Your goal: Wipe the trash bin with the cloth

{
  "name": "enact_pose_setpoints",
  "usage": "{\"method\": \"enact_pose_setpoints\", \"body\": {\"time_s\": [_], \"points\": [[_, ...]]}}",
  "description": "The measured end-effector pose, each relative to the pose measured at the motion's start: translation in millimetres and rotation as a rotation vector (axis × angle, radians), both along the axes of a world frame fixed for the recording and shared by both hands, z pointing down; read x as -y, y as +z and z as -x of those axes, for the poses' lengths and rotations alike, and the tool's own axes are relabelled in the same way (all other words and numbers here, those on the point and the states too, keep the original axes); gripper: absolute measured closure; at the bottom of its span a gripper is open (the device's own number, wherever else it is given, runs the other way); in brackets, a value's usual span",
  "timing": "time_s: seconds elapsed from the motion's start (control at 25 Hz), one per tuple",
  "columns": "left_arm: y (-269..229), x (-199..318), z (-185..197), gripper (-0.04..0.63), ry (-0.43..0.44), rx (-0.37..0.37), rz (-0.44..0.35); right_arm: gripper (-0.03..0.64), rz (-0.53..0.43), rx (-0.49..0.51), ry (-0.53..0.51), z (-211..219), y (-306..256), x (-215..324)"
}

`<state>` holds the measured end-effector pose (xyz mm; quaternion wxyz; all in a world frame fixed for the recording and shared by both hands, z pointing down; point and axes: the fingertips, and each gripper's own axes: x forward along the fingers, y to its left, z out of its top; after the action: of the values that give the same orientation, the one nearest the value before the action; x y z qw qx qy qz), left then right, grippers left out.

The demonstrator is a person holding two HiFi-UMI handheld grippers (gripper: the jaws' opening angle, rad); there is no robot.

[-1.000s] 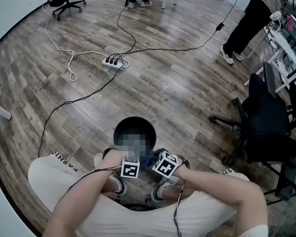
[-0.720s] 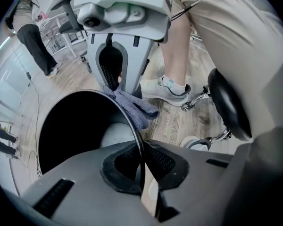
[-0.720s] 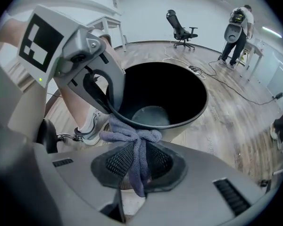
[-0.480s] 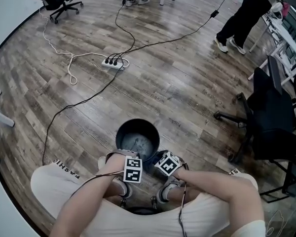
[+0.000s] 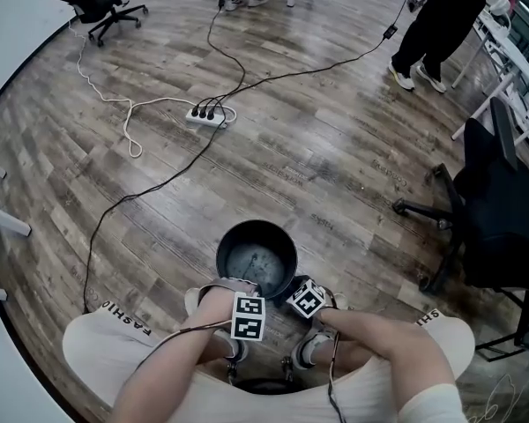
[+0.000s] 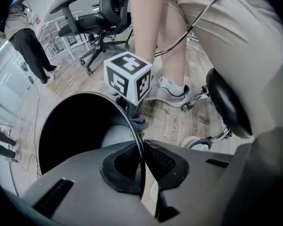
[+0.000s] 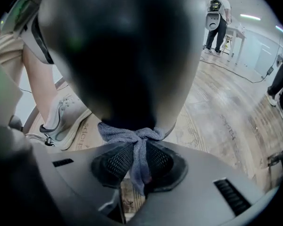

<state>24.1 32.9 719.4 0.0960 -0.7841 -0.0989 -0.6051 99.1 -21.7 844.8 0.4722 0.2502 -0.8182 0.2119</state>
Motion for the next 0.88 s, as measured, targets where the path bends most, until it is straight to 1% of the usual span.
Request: {"method": "enact_pose_setpoints", "body": {"time_s": [0.12,0.28,0.36,0.44,0.52,0.64,0.76,0.88], "points": [[0,0,-1,0.565,0.008,-0.012,-0.009,0.54,0.007,-0.017,0.033,-2,26,3],[1,1,-1,0.565,0.011,-0.017,-0.017,0.54,0.027,-0.066,0.038,-3,53,6],[1,2,-3,0.565,0.01,-0.023,-0.02,0.54,0.072,-0.078,0.05,-6,65,4],[2,1,-5,0.564,0.001,-0.027,-0.018,0.54,0.13,-0.063,0.079,-10,69,3],[3,0,-5,0.563,-0.007,-0.025,-0.018,0.541,0.187,-0.032,0.129,-17,54,4],[3,6,-4,0.563,-0.021,-0.016,-0.018,0.543,0.255,0.029,0.179,-22,6,1],[1,9,-10,0.563,-0.053,-0.019,-0.009,0.543,0.293,0.034,0.161,-35,-45,-12],[-1,10,-17,0.56,-0.09,-0.044,-0.015,0.543,0.295,0.065,0.087,-37,-96,-25]]}}
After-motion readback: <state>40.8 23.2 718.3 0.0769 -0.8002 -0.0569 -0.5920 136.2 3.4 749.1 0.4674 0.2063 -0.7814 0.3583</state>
